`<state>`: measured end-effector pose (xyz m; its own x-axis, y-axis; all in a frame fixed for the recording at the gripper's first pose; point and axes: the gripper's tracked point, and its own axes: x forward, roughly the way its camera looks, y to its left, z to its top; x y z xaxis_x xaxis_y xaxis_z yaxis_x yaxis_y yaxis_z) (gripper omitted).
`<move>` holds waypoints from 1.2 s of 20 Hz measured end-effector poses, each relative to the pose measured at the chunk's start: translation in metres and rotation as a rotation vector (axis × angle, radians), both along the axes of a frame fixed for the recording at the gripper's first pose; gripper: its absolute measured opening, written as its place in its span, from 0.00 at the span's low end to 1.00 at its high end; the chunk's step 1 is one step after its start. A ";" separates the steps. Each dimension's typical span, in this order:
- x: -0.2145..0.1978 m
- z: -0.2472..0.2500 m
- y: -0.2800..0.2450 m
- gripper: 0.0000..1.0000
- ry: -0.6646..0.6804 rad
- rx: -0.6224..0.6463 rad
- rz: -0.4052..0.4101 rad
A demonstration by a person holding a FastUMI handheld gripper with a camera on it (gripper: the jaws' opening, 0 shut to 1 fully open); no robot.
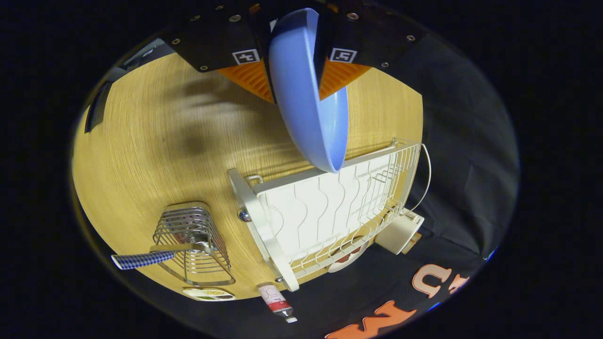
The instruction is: Take the plate from the dish rack, then take the spoon from the basket and place it into the plate.
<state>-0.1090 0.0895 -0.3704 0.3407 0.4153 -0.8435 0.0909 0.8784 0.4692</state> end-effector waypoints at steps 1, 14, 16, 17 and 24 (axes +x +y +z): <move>-0.001 -0.003 -0.005 0.47 0.015 -0.009 -0.003; 0.061 0.056 -0.130 0.79 -0.441 -0.260 -0.179; 0.075 0.067 -0.153 0.79 -0.528 -0.311 -0.221; 0.079 0.068 -0.160 0.79 -0.546 -0.324 -0.228; 0.110 0.068 -0.176 0.51 -0.639 -0.356 -0.259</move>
<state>0.0008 -0.0860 -0.3025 0.8551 -0.0032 -0.5185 0.1209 0.9737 0.1933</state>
